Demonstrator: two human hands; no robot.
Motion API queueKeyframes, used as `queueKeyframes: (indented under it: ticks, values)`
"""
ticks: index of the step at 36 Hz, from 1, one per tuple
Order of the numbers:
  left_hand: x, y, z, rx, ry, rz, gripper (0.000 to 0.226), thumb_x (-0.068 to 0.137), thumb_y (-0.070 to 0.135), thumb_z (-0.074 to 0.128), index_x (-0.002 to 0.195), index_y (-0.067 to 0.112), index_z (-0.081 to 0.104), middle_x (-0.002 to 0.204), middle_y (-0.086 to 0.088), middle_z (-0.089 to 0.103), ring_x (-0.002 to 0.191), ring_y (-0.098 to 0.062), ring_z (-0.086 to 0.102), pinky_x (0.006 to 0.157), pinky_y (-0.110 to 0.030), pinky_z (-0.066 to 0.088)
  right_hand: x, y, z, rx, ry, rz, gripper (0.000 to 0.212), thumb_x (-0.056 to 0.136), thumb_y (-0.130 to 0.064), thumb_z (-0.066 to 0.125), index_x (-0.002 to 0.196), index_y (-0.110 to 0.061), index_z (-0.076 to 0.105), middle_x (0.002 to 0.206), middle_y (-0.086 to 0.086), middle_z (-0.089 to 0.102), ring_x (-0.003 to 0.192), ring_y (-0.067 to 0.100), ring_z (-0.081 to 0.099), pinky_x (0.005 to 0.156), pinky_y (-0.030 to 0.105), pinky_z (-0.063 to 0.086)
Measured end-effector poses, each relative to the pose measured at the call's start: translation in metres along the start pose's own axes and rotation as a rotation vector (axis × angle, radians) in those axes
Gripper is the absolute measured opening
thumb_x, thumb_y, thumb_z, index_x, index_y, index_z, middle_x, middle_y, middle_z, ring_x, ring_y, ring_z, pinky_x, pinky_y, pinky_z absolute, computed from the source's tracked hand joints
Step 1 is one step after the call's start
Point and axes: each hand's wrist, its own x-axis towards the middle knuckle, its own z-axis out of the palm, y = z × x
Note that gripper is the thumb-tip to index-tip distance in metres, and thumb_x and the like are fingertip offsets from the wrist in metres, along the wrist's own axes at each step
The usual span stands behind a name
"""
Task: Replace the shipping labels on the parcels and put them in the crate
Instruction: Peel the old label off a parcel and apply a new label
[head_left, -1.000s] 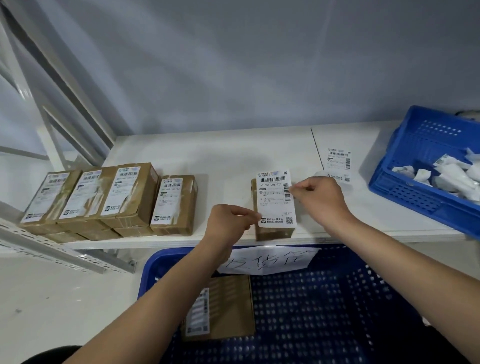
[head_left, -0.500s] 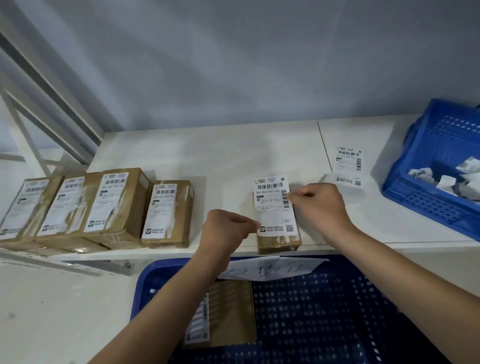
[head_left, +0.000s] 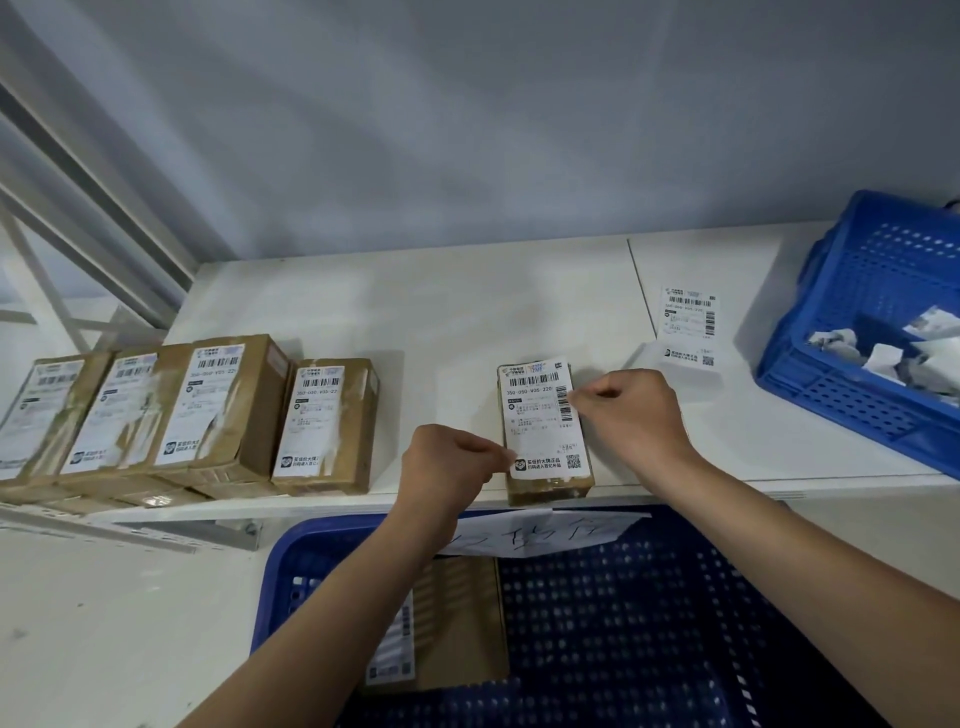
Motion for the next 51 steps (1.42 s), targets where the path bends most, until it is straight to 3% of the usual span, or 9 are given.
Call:
queueKeyframes:
  ticks: [9,15,22,32,51]
  values:
    - [0.0004,-0.0003,0.0014,0.003,0.005,0.011,0.004,0.084,0.019,0.084,0.083,0.017,0.082,0.086,0.002,0.077,0.072,-0.011,0.063,0.052,-0.016,0.045,0.0008,0.0013,0.0009,0.004,0.016,-0.001,0.013,0.089,-0.014,0.070,0.080,-0.020,0.078,0.072,-0.020,0.068,0.059,-0.015,0.057,0.052,0.000,0.040]
    - [-0.0003,-0.0001,0.0028,0.006,0.009,0.014,0.007,0.084,0.020,0.084,0.088,0.013,0.083,0.090,0.000,0.078,0.070,-0.010,0.062,0.047,-0.011,0.042,-0.0010,0.0007,0.0008,-0.004,0.014,-0.003,0.016,0.089,-0.014,0.071,0.077,-0.024,0.074,0.076,-0.018,0.068,0.062,-0.013,0.056,0.051,0.000,0.039]
    - [-0.0011,0.0006,0.0028,0.006,0.002,0.016,0.005,0.085,0.019,0.083,0.086,0.014,0.082,0.095,0.000,0.078,0.073,-0.009,0.064,0.044,-0.008,0.041,-0.0009,0.0011,0.0017,-0.008,0.027,0.001,0.010,0.089,-0.015,0.071,0.082,-0.017,0.078,0.073,-0.018,0.067,0.064,-0.010,0.057,0.050,0.001,0.038]
    - [-0.0007,-0.0003,0.0032,0.003,0.005,0.011,0.006,0.085,0.020,0.083,0.086,0.014,0.082,0.095,0.000,0.078,0.074,-0.009,0.065,0.046,-0.009,0.042,-0.0013,0.0007,0.0015,-0.016,0.024,0.008,0.009,0.090,-0.014,0.069,0.087,-0.017,0.077,0.075,-0.019,0.065,0.069,-0.009,0.056,0.050,0.000,0.037]
    - [0.0005,0.0001,0.0035,0.008,0.005,0.001,0.006,0.086,0.019,0.082,0.086,0.013,0.081,0.097,0.004,0.076,0.076,-0.009,0.065,0.045,-0.009,0.043,0.0001,0.0023,0.0036,-0.027,0.026,0.011,0.015,0.089,-0.014,0.071,0.077,-0.023,0.073,0.073,-0.016,0.065,0.068,-0.007,0.056,0.050,-0.001,0.037]
